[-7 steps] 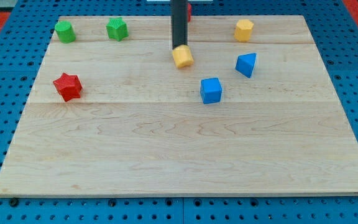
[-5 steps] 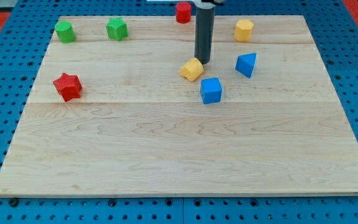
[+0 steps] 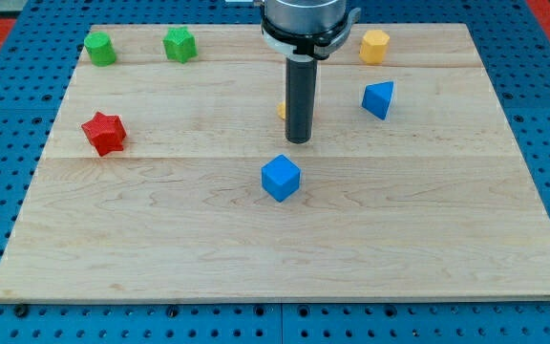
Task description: Push the blue cube to the bottom right of the board
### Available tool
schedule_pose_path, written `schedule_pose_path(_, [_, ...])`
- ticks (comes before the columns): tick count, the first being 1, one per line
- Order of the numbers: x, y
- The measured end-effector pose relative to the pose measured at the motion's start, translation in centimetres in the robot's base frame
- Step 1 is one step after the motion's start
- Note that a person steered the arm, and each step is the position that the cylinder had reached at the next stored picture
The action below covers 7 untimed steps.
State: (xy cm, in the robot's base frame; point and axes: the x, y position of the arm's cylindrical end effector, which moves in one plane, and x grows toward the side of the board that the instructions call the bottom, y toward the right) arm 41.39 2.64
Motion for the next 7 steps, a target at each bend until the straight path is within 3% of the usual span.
schedule_pose_path(2, [0.6, 0.0])
schedule_pose_path(3, [5.8, -1.7])
schedule_pose_path(4, [6.4, -4.0])
schedule_pose_path(5, [7.1, -13.3])
schedule_pose_path(6, [11.6, -6.3])
schedule_pose_path(7, [10.2, 2.0])
